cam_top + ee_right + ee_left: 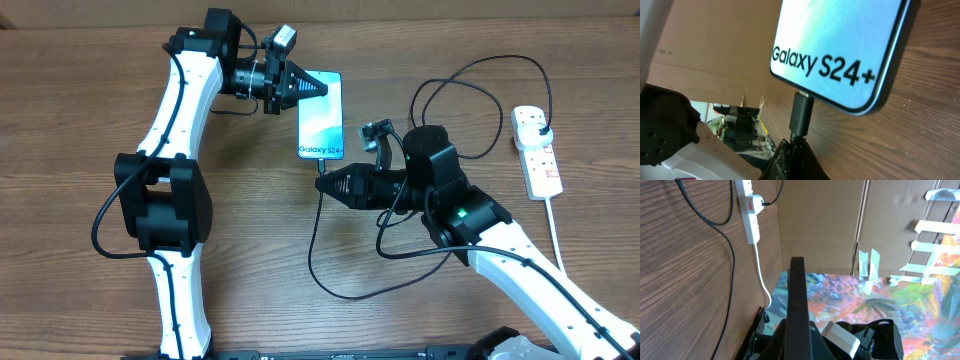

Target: Plug charger to phone and switch on socket

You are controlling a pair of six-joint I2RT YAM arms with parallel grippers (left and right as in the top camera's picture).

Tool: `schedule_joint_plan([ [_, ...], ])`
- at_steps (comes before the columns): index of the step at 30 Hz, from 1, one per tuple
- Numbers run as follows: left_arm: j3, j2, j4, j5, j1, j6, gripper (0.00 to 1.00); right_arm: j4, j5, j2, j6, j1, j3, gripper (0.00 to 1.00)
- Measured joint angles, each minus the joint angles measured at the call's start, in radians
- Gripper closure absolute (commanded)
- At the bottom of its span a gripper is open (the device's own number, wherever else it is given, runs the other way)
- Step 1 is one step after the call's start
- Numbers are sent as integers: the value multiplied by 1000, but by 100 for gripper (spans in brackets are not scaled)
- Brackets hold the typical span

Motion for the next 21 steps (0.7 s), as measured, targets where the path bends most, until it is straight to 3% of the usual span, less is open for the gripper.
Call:
schedule_joint_plan([
  [21,0,0,-1,4,-1,0,95,26,4,9,0,-2,-3,96],
])
